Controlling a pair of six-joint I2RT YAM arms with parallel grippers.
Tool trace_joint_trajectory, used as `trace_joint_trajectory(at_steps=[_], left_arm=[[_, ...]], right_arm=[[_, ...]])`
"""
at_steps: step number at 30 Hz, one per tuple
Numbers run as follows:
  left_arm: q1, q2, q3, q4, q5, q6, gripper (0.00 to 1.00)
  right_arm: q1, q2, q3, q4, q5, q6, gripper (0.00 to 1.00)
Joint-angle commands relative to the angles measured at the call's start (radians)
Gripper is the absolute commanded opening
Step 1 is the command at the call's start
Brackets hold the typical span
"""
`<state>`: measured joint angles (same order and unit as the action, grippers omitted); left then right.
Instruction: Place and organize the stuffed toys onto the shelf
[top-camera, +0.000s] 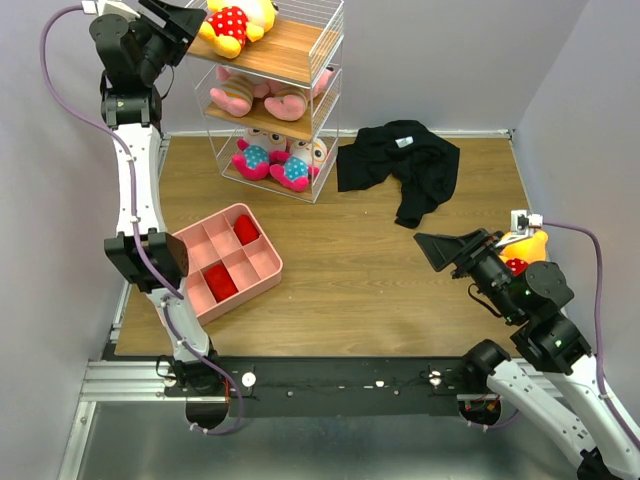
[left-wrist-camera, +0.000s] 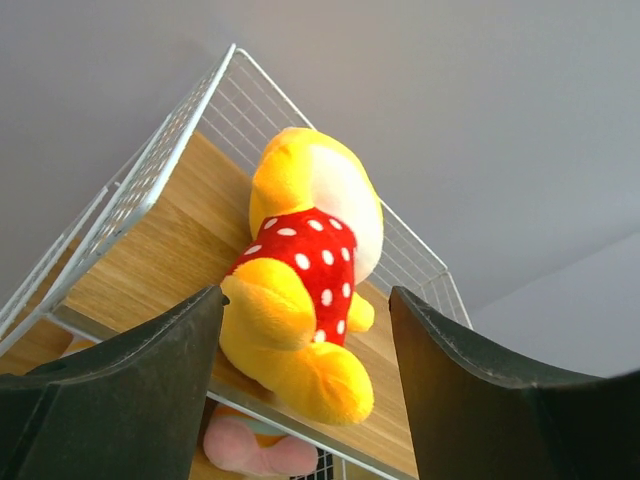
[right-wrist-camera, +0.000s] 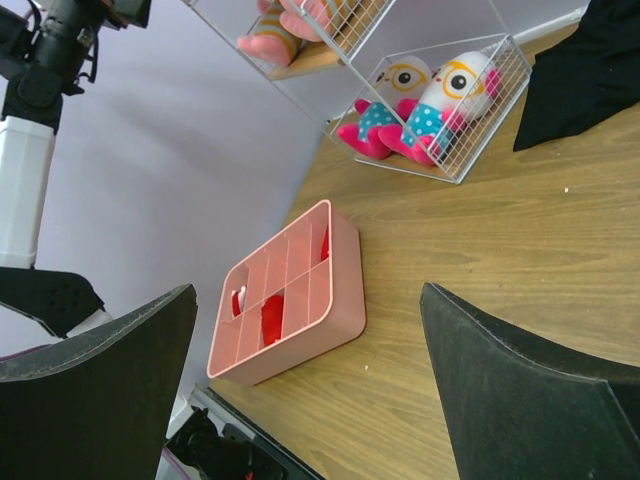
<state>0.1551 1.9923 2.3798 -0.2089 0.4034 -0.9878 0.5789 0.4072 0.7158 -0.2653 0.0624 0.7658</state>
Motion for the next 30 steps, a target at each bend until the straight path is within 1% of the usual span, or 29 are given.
trace_joint_trajectory(at_steps=[1, 5, 8, 9, 12, 13, 14, 15, 17, 18, 20, 21, 22, 23, 24, 26, 27, 28, 29, 30], left_arm=[[0.012, -0.082, -0.010, 0.036, -0.043, 0.020, 0.78], [0.012, -0.139, -0.065, 0.036, -0.057, 0.057, 0.78], [0.012, -0.228, -0.189, 0.058, -0.089, 0.100, 0.78], [0.012, -0.275, -0.262, 0.068, -0.095, 0.112, 0.77], [0.009, -0.366, -0.365, 0.101, -0.089, 0.139, 0.77], [0.008, -0.389, -0.429, 0.103, -0.083, 0.144, 0.77], [0.003, -0.412, -0.462, 0.105, -0.074, 0.161, 0.77], [-0.008, -0.462, -0.528, 0.100, -0.060, 0.170, 0.77], [-0.020, -0.516, -0.588, 0.059, -0.048, 0.207, 0.77], [-0.029, -0.571, -0.619, 0.039, -0.046, 0.260, 0.77], [-0.092, -0.624, -0.697, -0.042, -0.077, 0.329, 0.77], [-0.123, -0.668, -0.718, -0.081, -0.098, 0.412, 0.77], [-0.196, -0.688, -0.756, -0.121, -0.166, 0.448, 0.77], [-0.234, -0.707, -0.778, -0.194, -0.196, 0.483, 0.78], [-0.265, -0.745, -0.800, -0.219, -0.222, 0.501, 0.78], [-0.331, -0.792, -0.904, -0.228, -0.230, 0.508, 0.78], [-0.345, -0.847, -0.950, -0.210, -0.224, 0.497, 0.78], [-0.368, -0.877, -1.050, -0.187, -0.212, 0.479, 0.78], [-0.387, -0.901, -1.095, -0.152, -0.187, 0.474, 0.78], [-0.426, -0.944, -1.140, -0.146, -0.183, 0.468, 0.79]], right_arm=[[-0.002, 0.007, 0.001, -0.009, 0.004, -0.002, 1.00], [-0.001, 0.015, 0.005, -0.015, -0.004, -0.002, 1.00], [-0.001, 0.016, 0.002, -0.015, -0.013, -0.006, 1.00], [-0.001, 0.016, 0.002, -0.014, -0.013, -0.006, 1.00], [-0.001, 0.021, -0.009, -0.014, -0.012, -0.016, 1.00], [-0.001, 0.024, -0.013, -0.011, -0.012, -0.016, 1.00], [-0.001, 0.027, -0.027, -0.009, -0.013, -0.013, 1.00], [-0.001, 0.033, -0.033, -0.017, -0.015, -0.010, 1.00], [-0.001, 0.054, -0.051, -0.038, -0.009, 0.009, 1.00], [-0.001, 0.062, -0.059, -0.052, -0.004, 0.010, 1.00], [-0.001, 0.090, -0.064, -0.074, 0.016, 0.012, 1.00], [0.001, 0.100, -0.064, -0.083, 0.013, 0.001, 1.00], [-0.001, 0.114, -0.065, -0.081, -0.018, -0.016, 1.00], [-0.001, 0.142, -0.064, -0.081, -0.029, -0.040, 1.00], [-0.001, 0.163, -0.052, -0.113, -0.029, -0.040, 1.00], [-0.001, 0.229, -0.030, -0.176, 0.051, 0.002, 1.00], [-0.001, 0.251, -0.021, -0.233, 0.082, 0.018, 1.00], [0.001, 0.269, -0.010, -0.258, 0.159, 0.038, 1.00], [-0.001, 0.295, -0.007, -0.278, 0.209, 0.097, 1.00], [-0.001, 0.336, -0.006, -0.322, 0.256, 0.125, 0.97]])
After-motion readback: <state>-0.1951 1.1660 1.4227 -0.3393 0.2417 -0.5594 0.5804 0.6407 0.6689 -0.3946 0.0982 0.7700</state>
